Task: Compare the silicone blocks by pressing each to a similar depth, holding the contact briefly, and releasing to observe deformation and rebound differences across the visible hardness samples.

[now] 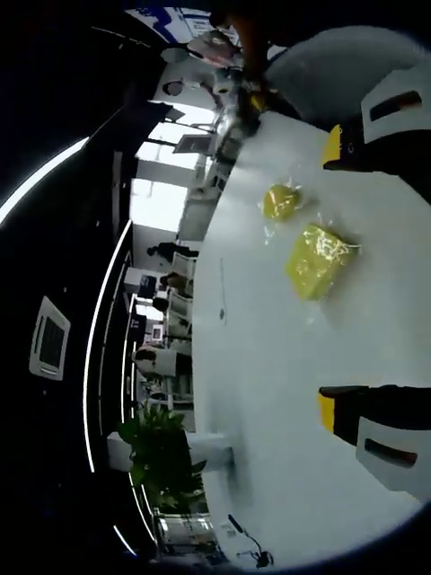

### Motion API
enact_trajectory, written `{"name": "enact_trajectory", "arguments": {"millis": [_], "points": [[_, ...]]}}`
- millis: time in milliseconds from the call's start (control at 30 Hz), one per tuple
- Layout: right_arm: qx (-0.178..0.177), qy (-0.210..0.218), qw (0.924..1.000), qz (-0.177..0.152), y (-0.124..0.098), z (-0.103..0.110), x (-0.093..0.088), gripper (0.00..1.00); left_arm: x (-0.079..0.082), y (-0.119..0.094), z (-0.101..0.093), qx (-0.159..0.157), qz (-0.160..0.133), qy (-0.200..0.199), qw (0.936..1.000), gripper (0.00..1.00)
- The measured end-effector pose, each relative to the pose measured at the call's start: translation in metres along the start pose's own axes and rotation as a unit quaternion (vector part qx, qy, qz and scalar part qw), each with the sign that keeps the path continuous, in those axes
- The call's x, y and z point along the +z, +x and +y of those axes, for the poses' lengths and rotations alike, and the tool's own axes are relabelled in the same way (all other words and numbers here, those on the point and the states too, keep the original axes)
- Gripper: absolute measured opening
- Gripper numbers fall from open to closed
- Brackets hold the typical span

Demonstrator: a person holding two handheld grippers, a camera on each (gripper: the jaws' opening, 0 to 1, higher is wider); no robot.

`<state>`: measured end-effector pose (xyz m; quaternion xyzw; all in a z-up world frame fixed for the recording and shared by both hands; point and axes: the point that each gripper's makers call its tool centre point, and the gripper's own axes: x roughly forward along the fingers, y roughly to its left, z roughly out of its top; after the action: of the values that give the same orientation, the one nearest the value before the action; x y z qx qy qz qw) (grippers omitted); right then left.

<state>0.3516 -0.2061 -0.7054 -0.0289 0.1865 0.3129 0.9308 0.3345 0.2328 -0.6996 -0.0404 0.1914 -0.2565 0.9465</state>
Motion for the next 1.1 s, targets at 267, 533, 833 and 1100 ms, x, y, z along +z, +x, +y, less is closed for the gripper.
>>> {"name": "enact_trajectory", "arguments": {"millis": [267, 533, 833, 1100], "points": [[0.011, -0.009, 0.9999, 0.007, 0.001, 0.006, -0.005, 0.97, 0.008, 0.007, -0.01, -0.012, -0.005, 0.013, 0.9998, 1.0], [0.0, 0.002, 1.0, 0.008, 0.0, 0.002, -0.004, 0.97, 0.008, 0.006, -0.003, -0.005, -0.011, -0.001, 0.9999, 1.0], [0.007, 0.001, 1.0, 0.006, 0.005, 0.008, -0.007, 0.97, 0.021, -0.002, -0.01, -0.002, -0.036, -0.009, 0.9993, 1.0], [-0.001, 0.017, 0.9998, 0.002, 0.002, 0.005, -0.001, 0.97, 0.027, 0.002, -0.013, -0.006, -0.031, -0.003, 0.9995, 1.0]]}}
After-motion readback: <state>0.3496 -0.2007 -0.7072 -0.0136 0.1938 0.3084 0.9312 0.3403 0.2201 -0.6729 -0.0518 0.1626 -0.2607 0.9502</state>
